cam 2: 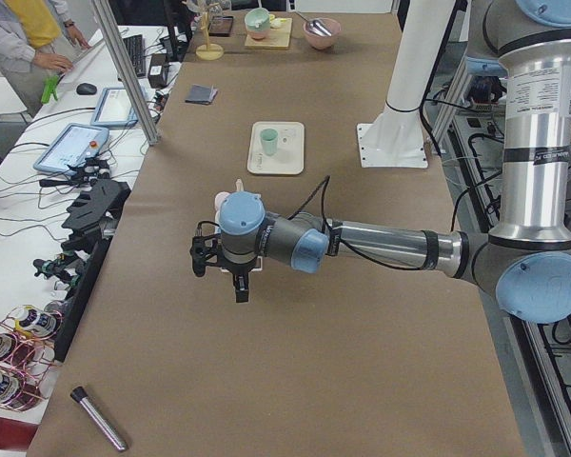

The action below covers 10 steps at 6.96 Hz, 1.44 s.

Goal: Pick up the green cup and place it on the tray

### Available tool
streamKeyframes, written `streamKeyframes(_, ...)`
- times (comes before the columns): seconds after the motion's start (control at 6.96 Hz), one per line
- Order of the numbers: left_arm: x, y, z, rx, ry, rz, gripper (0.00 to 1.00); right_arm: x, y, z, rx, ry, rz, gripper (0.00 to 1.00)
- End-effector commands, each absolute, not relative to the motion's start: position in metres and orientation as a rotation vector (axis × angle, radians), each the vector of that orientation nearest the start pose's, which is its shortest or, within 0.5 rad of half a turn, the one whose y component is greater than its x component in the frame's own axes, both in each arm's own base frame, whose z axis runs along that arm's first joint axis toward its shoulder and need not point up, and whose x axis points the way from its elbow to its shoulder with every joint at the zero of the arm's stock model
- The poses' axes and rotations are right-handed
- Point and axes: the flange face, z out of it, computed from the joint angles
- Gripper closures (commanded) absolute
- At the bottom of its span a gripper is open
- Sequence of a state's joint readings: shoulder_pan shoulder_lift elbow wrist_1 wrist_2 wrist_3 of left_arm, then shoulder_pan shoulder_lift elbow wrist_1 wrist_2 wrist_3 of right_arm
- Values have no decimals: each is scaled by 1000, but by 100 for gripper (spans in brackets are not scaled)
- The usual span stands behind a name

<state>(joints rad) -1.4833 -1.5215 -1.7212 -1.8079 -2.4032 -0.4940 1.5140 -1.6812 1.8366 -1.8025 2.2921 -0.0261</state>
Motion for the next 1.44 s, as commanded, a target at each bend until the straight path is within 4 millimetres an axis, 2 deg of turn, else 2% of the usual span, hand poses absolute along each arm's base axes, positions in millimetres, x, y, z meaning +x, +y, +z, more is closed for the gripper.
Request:
streamKeyframes(0.0, -18, -489, 577, 73, 875, -239, 2, 42, -438, 606, -83, -721, -53, 0)
streamKeyframes(0.43, -19, -487, 584, 62, 870, -247, 2, 43, -438, 604, -80, -721, -53, 0)
streamKeyframes(0.86, -19, -488, 602, 33, 858, -261, 2, 42, -437, 602, -78, -726, -53, 0)
streamKeyframes(1.15, -19, -484, 603, 80, 854, -150, 2, 44, -430, 611, -93, -724, -46, 0)
streamKeyframes(1.29, -19, -483, 602, 81, 854, -148, 2, 44, -431, 609, -89, -724, -46, 0)
